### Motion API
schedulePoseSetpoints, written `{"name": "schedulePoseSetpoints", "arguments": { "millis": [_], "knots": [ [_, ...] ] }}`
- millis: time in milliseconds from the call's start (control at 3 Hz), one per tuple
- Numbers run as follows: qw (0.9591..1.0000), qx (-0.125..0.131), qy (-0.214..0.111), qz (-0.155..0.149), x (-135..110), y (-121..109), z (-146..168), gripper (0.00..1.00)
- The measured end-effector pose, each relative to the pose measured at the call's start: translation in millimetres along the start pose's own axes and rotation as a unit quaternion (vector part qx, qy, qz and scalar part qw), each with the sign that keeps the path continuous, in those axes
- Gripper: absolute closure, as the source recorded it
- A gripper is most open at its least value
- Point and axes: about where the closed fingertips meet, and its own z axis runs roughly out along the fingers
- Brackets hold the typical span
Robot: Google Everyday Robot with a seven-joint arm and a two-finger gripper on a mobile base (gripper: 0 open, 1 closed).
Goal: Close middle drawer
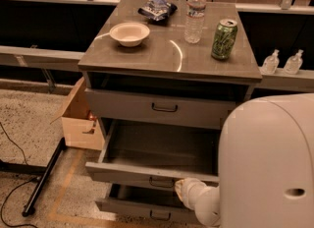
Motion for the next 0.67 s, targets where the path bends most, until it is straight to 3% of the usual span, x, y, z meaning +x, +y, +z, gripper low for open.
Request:
{"name": "schedulePoseSetpoints", "arguments": {
  "millis": [333, 667],
  "knots": [
    [0.9991, 0.039, -0.004, -0.015, -10, -24, 16, 1.0],
    [0.9984, 0.051, 0.0, -0.025, -9, -36, 25, 1.0]
  ]
}}
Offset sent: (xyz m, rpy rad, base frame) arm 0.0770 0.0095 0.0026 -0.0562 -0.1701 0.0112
